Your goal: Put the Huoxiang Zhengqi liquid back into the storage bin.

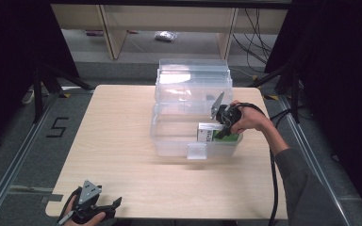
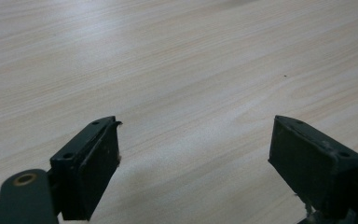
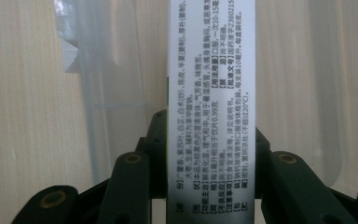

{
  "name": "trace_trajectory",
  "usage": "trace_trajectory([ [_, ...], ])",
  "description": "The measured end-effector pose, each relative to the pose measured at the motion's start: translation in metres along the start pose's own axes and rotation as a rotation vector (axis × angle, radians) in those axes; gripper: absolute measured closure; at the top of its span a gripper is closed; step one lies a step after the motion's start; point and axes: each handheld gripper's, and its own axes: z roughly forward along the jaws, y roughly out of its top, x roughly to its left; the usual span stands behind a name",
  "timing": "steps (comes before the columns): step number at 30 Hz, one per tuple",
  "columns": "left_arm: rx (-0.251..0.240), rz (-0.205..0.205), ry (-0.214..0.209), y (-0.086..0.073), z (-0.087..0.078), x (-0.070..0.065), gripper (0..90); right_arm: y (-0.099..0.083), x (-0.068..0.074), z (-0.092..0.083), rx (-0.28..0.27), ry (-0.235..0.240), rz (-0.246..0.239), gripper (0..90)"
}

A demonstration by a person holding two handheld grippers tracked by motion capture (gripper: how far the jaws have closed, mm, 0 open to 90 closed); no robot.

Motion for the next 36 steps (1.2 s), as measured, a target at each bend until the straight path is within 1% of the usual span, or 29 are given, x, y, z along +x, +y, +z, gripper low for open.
trace_trajectory([
  [2,-0.004,0.000,-0.010,0.000,0.001,0.000,15.3,0.000,0.000,0.001,0.009,0.001,-0.008,64.5],
  [3,-0.004,-0.002,-0.005,0.000,0.000,0.000,15.3,0.000,0.000,0.001,0.009,0.001,-0.008,64.5],
  [4,-0.006,-0.005,-0.005,0.000,0.000,0.000,15.4,0.001,-0.002,0.003,-0.004,0.003,-0.051,64.4],
  [5,0.000,-0.003,0.003,0.000,0.000,0.000,15.4,0.001,-0.001,0.004,0.011,0.003,-0.032,64.4],
  [6,0.000,-0.003,0.000,0.000,0.000,0.000,15.4,0.001,-0.001,0.004,0.011,0.003,-0.032,64.4],
  [7,-0.010,-0.004,0.003,0.000,0.001,0.000,15.3,0.001,0.000,0.005,0.018,0.003,-0.020,64.3],
  [8,-0.007,0.002,-0.001,0.000,0.001,0.000,15.4,0.002,0.001,0.006,0.033,0.005,-0.005,64.2],
  [9,-0.005,0.004,-0.006,-0.001,0.001,0.000,15.3,0.002,0.002,0.006,0.035,0.009,-0.001,64.1],
  [10,-0.006,0.001,-0.003,0.000,0.000,0.000,15.4,0.003,0.001,0.007,0.033,0.001,-0.016,64.0],
  [12,-0.007,-0.002,-0.003,0.000,0.000,0.000,15.4,0.003,0.001,0.007,0.037,0.000,-0.004,63.8],
  [16,-0.006,-0.002,-0.002,0.000,0.000,0.000,15.3,0.003,0.000,0.007,0.041,0.003,-0.018,61.5],
  [17,-0.001,0.000,0.006,0.000,0.000,0.000,15.3,0.003,-0.002,0.006,0.035,-0.007,-0.034,59.7],
  [18,-0.003,0.004,0.003,0.000,-0.001,0.000,15.3,0.003,0.002,0.002,0.041,0.004,0.018,59.5],
  [19,-0.002,0.002,0.005,0.000,-0.001,-0.001,15.3,0.003,0.003,-0.003,0.020,-0.009,0.001,57.1],
  [20,0.003,0.006,0.004,0.000,-0.001,-0.001,15.4,0.003,0.006,-0.011,0.000,-0.015,0.030,51.5],
  [21,0.003,0.006,0.004,0.000,-0.001,-0.001,15.3,0.003,0.006,-0.011,0.000,-0.015,0.030,51.5],
  [22,-0.006,0.005,-0.005,0.000,-0.001,0.000,15.3,0.003,0.007,-0.015,-0.013,-0.030,0.045,49.0],
  [23,-0.007,0.009,0.003,0.000,-0.001,0.000,15.3,0.002,0.008,-0.022,-0.042,-0.052,0.077,44.3],
  [24,-0.022,-0.010,0.003,0.000,-0.001,-0.002,15.3,0.002,0.009,-0.025,-0.050,-0.057,0.102,43.3],
  [25,-0.022,-0.010,0.003,0.000,-0.001,-0.002,15.3,0.002,0.009,-0.025,-0.050,-0.057,0.102,43.3],
  [26,-0.011,0.004,-0.002,0.000,-0.001,-0.001,15.3,0.001,0.010,-0.028,-0.064,-0.065,0.114,42.4],
  [27,-0.007,0.008,-0.009,0.000,-0.001,0.000,15.4,0.001,0.012,-0.031,-0.080,-0.061,0.128,40.6],
  [28,-0.010,0.005,-0.006,0.000,-0.001,0.000,15.4,0.001,0.013,-0.034,-0.095,-0.069,0.131,38.9],
  [29,-0.005,0.006,-0.004,0.000,-0.001,0.000,15.4,0.001,0.014,-0.037,-0.107,-0.083,0.147,37.3],
  [30,-0.005,0.006,-0.004,0.001,-0.001,0.000,15.4,0.000,0.017,-0.040,-0.115,-0.093,0.174,36.5],
  [31,-0.002,0.007,-0.005,0.001,-0.001,0.000,15.3,0.000,0.020,-0.044,-0.146,-0.111,0.209,35.7],
  [32,-0.011,0.002,-0.003,0.000,0.000,-0.001,15.3,0.000,0.020,-0.044,-0.146,-0.111,0.209,35.7],
  [33,-0.005,0.008,-0.004,0.000,-0.001,0.000,15.4,0.000,0.020,-0.047,-0.164,-0.126,0.209,34.9],
  [36,-0.009,0.000,-0.003,0.000,-0.001,0.000,15.3,-0.001,0.024,-0.052,-0.212,-0.136,0.254,33.3],
])
